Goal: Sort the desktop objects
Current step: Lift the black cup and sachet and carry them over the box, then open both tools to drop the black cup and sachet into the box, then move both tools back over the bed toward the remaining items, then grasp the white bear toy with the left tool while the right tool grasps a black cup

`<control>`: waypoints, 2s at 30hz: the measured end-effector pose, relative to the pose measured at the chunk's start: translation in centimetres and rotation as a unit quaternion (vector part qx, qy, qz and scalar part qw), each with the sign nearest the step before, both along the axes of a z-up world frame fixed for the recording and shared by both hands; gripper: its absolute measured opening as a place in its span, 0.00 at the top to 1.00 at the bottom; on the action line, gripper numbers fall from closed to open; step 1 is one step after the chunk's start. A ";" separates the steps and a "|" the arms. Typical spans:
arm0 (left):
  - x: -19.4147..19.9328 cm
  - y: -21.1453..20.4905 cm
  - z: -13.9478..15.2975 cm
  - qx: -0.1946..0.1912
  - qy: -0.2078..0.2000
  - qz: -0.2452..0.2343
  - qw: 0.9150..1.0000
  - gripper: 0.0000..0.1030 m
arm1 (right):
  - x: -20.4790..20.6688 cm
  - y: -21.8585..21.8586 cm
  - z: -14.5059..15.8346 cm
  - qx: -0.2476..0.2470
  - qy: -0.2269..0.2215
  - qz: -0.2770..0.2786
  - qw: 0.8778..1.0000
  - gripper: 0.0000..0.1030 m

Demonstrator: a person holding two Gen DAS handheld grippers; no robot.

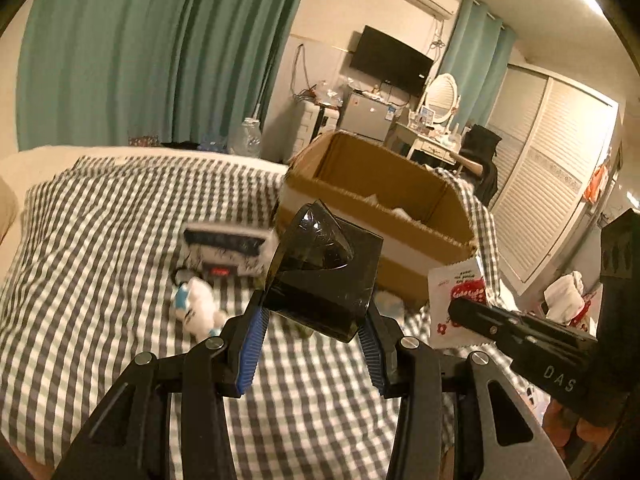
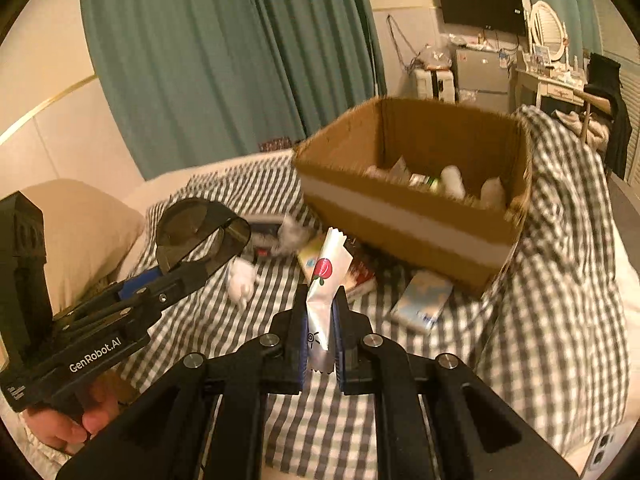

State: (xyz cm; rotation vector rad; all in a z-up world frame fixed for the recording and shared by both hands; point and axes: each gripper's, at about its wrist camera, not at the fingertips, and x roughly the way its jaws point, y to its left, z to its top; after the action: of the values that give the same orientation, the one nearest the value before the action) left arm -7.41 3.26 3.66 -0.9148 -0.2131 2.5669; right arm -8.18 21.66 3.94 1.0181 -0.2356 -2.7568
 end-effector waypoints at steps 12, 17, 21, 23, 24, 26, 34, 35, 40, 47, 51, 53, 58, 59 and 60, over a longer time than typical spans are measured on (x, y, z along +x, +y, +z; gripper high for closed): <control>-11.4 8.5 5.4 0.013 0.037 -0.047 0.998 0.82 | -8.6 7.6 3.8 -0.012 0.039 -0.054 0.998 0.91; -15.6 12.7 5.3 -0.009 0.035 -0.065 0.997 0.82 | -12.8 10.3 3.1 -0.021 0.034 -0.073 0.997 0.89; -17.5 14.7 3.7 -0.034 0.014 -0.070 0.997 0.77 | -15.2 11.6 0.9 -0.023 -0.012 -0.087 0.996 0.63; -17.6 14.8 2.7 -0.044 -0.002 -0.065 0.997 0.52 | -14.4 12.1 0.4 -0.025 -0.004 -0.107 0.994 0.39; -17.3 14.7 2.4 -0.048 -0.006 -0.058 0.997 0.27 | -13.9 12.3 0.3 -0.032 0.001 -0.111 0.993 0.39; -16.0 13.3 1.9 -0.057 -0.001 -0.033 0.998 0.13 | -12.4 12.6 0.2 -0.049 0.006 -0.109 0.993 0.39; -9.3 4.7 -0.3 -0.127 -0.001 0.020 0.992 0.03 | -4.9 7.0 -0.6 -0.016 0.026 -0.039 0.999 0.32; -8.4 3.3 -0.9 -0.135 -0.002 0.031 0.990 0.02 | -4.2 6.0 -1.2 -0.009 0.026 -0.029 0.999 0.31; -5.9 -1.9 -4.8 -0.132 -0.045 0.061 0.988 0.00 | -3.7 0.6 -5.8 0.043 -0.024 0.010 0.999 0.27; -6.3 -5.0 -10.4 -0.072 -0.097 0.129 0.984 0.00 | -6.1 -0.3 -10.4 0.061 -0.089 -0.067 0.992 0.27; -7.9 -4.5 -13.0 -0.045 -0.121 0.151 0.980 0.00 | -7.3 -0.7 -11.9 0.061 -0.112 -0.105 0.986 0.27; -8.8 -3.7 -13.7 -0.049 -0.117 0.152 0.980 0.00 | -8.2 -0.7 -12.4 0.059 -0.121 -0.103 0.986 0.27; -10.4 -1.8 -14.3 -0.071 -0.094 0.135 0.984 0.00 | -9.3 -1.0 -13.2 0.062 -0.127 -0.100 0.985 0.27; -10.8 -1.6 -14.6 -0.071 -0.092 0.132 0.984 0.00 | -9.4 -1.1 -13.3 0.064 -0.128 -0.100 0.985 0.27; -11.1 -1.5 -14.8 -0.071 -0.094 0.130 0.984 0.00 | -9.4 -1.2 -13.5 0.068 -0.128 -0.100 0.984 0.28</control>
State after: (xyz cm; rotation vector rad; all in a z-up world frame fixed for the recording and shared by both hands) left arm -18.49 1.80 -11.11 -1.2610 -0.2184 2.7611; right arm -17.63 20.47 -9.52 1.4623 -0.1981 -2.8443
